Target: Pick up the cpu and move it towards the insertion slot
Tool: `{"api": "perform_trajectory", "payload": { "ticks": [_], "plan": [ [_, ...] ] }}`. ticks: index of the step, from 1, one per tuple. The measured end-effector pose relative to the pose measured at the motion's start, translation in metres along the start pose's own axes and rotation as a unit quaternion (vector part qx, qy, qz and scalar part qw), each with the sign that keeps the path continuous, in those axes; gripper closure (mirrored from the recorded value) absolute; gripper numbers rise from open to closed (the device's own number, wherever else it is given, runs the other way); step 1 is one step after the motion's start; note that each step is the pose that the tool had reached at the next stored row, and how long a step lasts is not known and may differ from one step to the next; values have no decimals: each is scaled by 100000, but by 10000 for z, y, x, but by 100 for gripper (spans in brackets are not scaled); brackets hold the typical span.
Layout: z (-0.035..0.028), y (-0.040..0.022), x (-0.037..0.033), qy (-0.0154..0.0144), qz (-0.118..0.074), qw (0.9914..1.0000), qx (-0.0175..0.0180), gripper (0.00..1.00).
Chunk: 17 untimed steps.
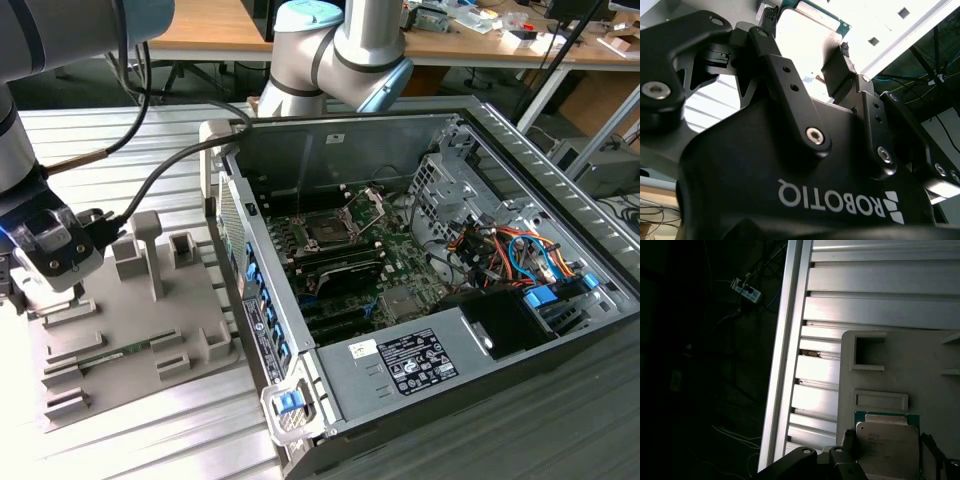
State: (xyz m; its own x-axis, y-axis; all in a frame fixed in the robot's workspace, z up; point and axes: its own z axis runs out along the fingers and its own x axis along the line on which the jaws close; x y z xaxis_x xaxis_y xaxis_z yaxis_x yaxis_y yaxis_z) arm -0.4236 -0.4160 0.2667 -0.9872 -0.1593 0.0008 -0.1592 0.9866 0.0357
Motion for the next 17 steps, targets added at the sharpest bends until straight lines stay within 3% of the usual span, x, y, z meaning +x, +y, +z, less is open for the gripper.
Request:
{"api": "perform_trajectory", "payload": {
  "ticks": [17],
  "plan": [
    [-78,3,0,2,0,100000,-1,45]
  ]
}}
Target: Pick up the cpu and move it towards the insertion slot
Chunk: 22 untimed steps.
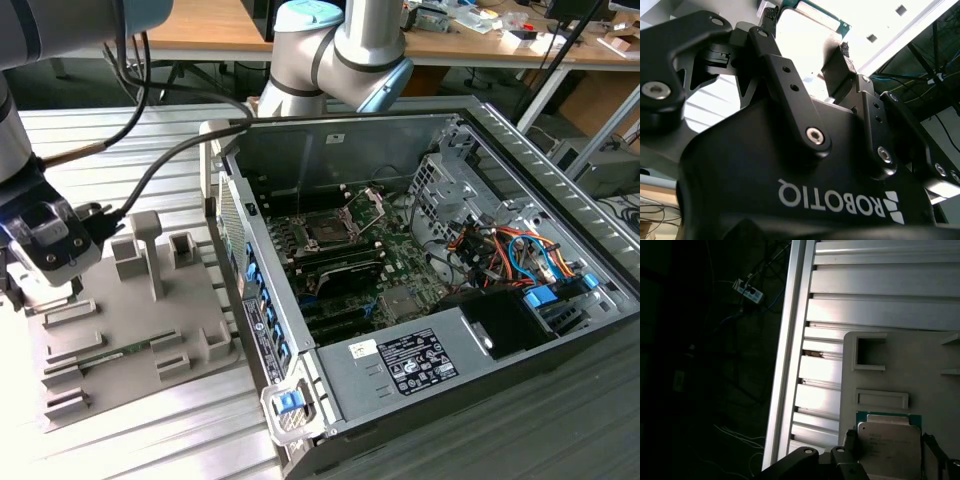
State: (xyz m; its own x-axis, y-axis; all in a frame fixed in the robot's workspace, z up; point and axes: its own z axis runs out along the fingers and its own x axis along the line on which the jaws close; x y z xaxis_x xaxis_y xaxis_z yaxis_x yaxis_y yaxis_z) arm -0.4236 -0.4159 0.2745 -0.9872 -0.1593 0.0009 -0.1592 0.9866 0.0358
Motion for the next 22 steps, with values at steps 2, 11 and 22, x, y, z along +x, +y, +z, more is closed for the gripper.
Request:
{"api": "perform_trajectory", "payload": {
  "ticks": [2,11,22],
  "plan": [
    [-9,0,0,-1,-1,100000,0,45],
    [-69,2,0,-3,-2,100000,2,45],
    [-140,5,0,-5,0,100000,1,45]
  ]
}}
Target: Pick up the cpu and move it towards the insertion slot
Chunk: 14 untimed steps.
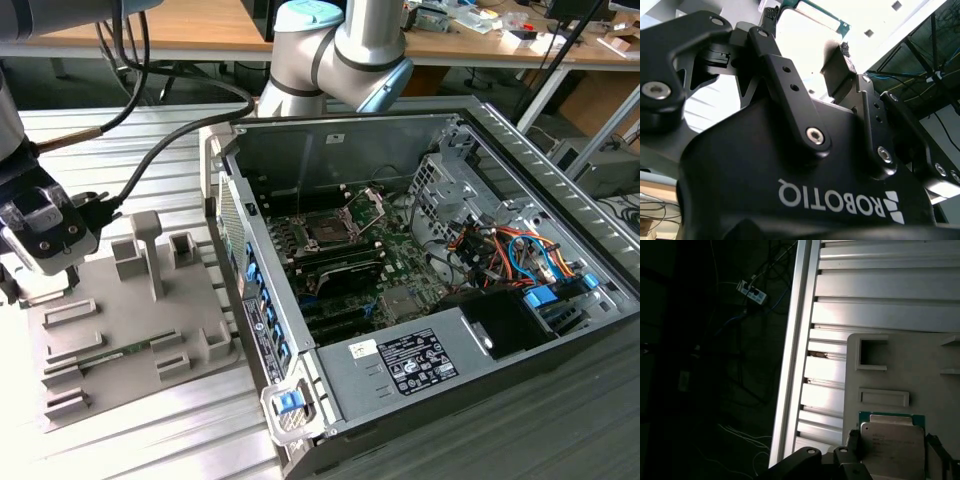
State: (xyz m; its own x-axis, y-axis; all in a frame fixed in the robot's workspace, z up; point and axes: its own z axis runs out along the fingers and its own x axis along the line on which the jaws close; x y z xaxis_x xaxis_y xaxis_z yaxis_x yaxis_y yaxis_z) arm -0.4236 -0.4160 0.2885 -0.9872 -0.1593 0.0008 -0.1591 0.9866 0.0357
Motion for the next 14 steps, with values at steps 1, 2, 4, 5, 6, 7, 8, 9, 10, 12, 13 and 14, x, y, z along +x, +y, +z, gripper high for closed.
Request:
{"api": "perform_trajectory", "payload": {
  "ticks": [1,2,4,5,6,7,8,9,10,12,13,14],
  "plan": [
    [-6,0,0,1,-3,100000,0,45],
    [-11,0,0,1,-1,100000,-1,45],
    [-33,1,0,-2,-2,100000,-3,45],
    [-47,2,0,-1,-2,100000,-1,45],
    [-56,2,0,1,-2,100000,-1,45],
    [-75,3,0,2,-2,100000,1,45],
    [-81,3,0,4,-2,100000,-1,45],
    [-87,3,0,-1,-1,100000,-1,45],
    [-98,4,0,2,-1,100000,-1,45],
    [-113,4,0,-3,-2,100000,-3,45],
    [-120,4,0,-1,-2,100000,0,45],
    [-127,5,0,1,0,100000,-2,45]
  ]
}}
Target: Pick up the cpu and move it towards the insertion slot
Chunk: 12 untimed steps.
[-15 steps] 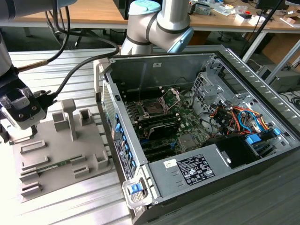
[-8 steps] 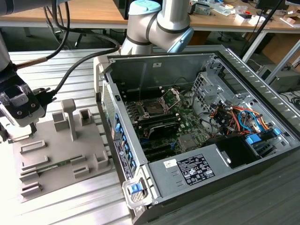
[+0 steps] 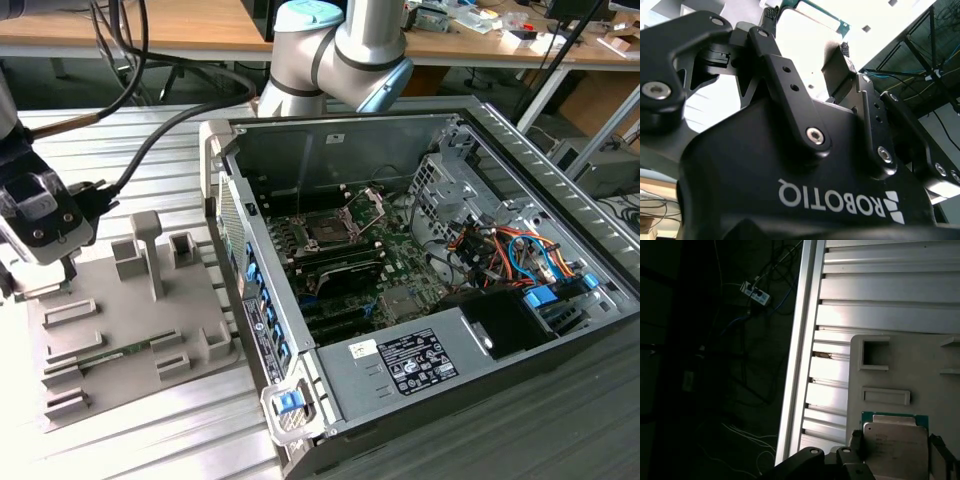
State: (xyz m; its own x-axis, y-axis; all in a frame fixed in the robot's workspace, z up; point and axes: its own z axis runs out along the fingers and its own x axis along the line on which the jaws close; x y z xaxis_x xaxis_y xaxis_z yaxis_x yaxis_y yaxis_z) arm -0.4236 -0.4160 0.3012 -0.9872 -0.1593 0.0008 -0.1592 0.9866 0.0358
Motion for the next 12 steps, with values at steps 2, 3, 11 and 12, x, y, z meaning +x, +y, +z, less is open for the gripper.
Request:
{"api": "perform_trajectory", "payload": {
  "ticks": [2,3,11,12],
  "plan": [
    [-11,0,0,-1,-4,100000,0,45],
    [-19,1,0,2,-1,100000,2,45],
    [-72,2,0,2,-3,100000,0,45],
    [-78,3,0,1,-1,100000,2,45]
  ]
}}
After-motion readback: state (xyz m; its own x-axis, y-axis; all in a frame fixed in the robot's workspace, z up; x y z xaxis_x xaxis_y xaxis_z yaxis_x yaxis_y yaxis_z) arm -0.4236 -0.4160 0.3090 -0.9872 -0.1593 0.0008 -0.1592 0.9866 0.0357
